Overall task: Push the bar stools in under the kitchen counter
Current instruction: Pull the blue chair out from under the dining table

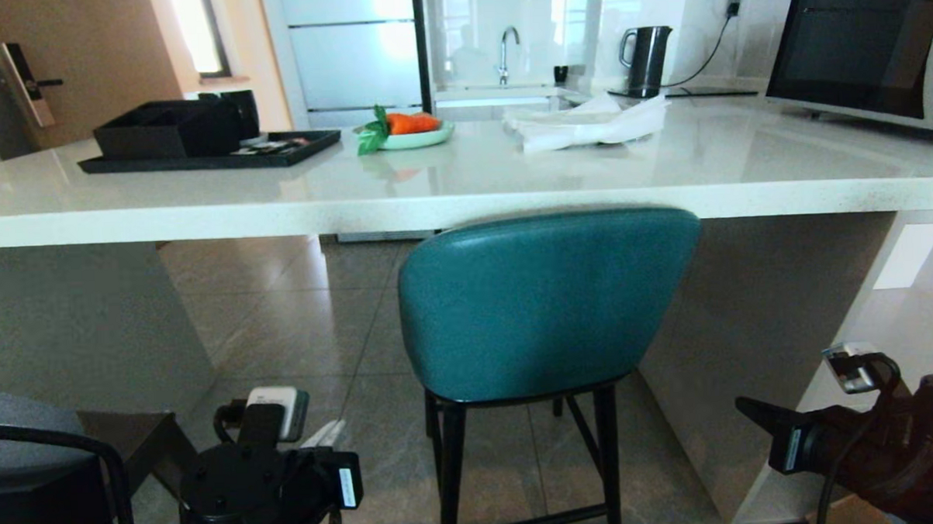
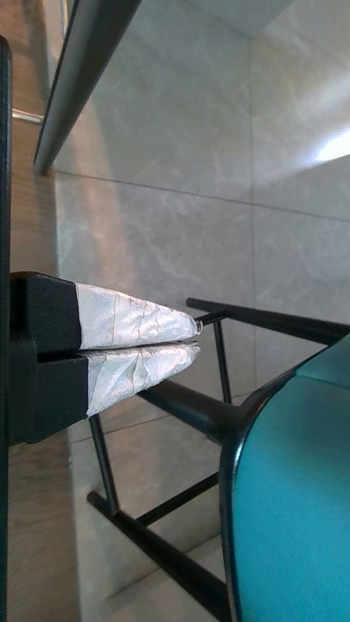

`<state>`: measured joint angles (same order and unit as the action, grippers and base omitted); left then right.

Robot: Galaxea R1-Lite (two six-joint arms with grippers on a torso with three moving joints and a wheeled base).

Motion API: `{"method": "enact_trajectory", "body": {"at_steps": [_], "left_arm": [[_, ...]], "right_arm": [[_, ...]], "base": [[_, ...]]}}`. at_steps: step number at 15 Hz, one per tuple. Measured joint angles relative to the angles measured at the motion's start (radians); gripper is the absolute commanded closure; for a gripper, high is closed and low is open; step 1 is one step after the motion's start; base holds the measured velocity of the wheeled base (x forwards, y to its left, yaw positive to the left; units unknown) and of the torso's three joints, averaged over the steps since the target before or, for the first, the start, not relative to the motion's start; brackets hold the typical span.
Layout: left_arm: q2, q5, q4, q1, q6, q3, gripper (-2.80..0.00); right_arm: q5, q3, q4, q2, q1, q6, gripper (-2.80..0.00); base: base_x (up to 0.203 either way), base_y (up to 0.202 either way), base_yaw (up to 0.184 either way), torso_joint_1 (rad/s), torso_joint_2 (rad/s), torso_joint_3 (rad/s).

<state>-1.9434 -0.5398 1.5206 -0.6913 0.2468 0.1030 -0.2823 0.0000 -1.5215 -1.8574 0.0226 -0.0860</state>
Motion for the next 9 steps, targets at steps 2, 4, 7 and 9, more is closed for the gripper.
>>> {"method": "enact_trajectory", "body": {"at_steps": [2, 4, 7, 9], "left_arm": [[0.008, 0.0, 0.0, 0.006, -0.001, 0.008, 0.0], [0.013, 0.001, 0.001, 0.019, -0.004, 0.032, 0.0], [0.014, 0.009, 0.0, 0.091, -0.048, 0.107, 0.0], [0.007, 0.024, 0.001, 0.13, -0.073, 0.157, 0.0]], "right_arm": [[0.002, 0.0, 0.0, 0.0, 0.0, -0.001, 0.0], [0.004, -0.008, 0.0, -0.002, -0.006, -0.007, 0.0], [0.066, -0.112, -0.001, -0.036, -0.022, -0.009, 0.0], [0.147, -0.179, 0.0, -0.097, -0.027, -0.008, 0.0]], "base": [[0.0, 0.0, 0.0, -0.017, 0.06, 0.04], [0.0, 0.0, 0.0, -0.001, 0.01, 0.016], [0.0, 0.0, 0.0, 0.0, 0.0, 0.0], [0.0, 0.0, 0.0, 0.0, 0.0, 0.0]]}}
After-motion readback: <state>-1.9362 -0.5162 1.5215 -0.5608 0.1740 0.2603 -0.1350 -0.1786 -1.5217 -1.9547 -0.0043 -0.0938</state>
